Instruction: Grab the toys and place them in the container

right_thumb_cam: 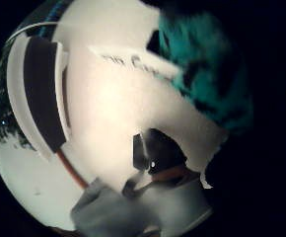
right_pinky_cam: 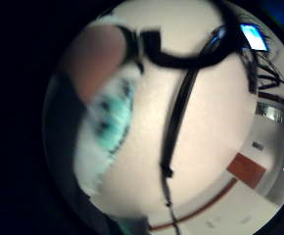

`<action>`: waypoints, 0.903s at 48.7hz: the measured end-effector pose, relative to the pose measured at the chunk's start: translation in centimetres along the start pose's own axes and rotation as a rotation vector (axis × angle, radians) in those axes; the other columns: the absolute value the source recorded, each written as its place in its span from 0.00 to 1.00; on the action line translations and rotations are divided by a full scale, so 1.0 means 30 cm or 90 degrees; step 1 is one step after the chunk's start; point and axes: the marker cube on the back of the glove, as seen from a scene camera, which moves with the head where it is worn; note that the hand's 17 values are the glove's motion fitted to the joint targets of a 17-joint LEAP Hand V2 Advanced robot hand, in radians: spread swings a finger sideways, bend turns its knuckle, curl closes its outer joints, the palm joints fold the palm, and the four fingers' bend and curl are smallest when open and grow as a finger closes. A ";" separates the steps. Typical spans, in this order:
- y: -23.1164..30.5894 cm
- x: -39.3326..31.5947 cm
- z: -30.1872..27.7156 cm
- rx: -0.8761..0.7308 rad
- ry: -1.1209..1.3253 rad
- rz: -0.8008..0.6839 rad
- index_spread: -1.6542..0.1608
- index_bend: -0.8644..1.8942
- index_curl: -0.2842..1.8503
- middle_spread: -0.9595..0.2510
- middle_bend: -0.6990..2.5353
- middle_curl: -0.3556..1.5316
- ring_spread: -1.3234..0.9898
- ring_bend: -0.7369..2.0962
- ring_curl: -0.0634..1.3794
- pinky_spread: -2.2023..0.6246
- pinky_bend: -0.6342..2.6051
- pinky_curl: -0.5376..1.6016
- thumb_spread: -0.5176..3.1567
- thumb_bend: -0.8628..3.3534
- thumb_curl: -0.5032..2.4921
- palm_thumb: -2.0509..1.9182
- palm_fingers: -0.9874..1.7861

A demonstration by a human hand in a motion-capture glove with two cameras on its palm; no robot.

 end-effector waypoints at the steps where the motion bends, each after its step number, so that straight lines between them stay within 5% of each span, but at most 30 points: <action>1: 0.000 -0.002 0.000 0.003 0.009 -0.001 0.72 0.32 0.21 0.70 0.25 0.28 0.53 0.40 0.25 0.79 0.48 0.43 0.48 0.20 0.27 0.52 0.34; 9: -0.001 0.007 0.007 0.080 0.040 -0.005 0.71 0.34 0.20 0.67 0.28 0.30 0.49 0.47 0.29 0.79 0.50 0.43 0.50 0.20 0.27 0.53 0.36; 15: 0.001 0.032 -0.038 0.237 0.034 -0.023 0.69 0.37 0.20 0.64 0.34 0.34 0.43 0.57 0.33 0.74 0.48 0.41 0.54 0.21 0.27 0.54 0.53; 19: 0.006 0.064 -0.172 0.321 -0.017 -0.014 0.69 0.36 0.19 0.62 0.37 0.36 0.41 0.63 0.35 0.68 0.50 0.41 0.55 0.24 0.29 0.59 0.70; 30: 0.041 0.160 -0.559 0.413 -0.043 0.010 0.68 0.44 0.24 0.60 0.43 0.42 0.40 0.64 0.41 0.64 0.46 0.42 0.48 0.25 0.35 0.65 0.76; 36: 0.048 -0.062 -0.620 0.397 -0.091 -0.095 0.68 0.47 0.27 0.60 0.44 0.45 0.39 0.64 0.42 0.63 0.45 0.42 0.45 0.24 0.38 0.65 0.76; 44: 0.072 -0.649 -0.690 0.363 -0.097 -0.281 0.68 0.47 0.29 0.60 0.45 0.47 0.39 0.63 0.42 0.62 0.45 0.43 0.42 0.24 0.41 0.65 0.74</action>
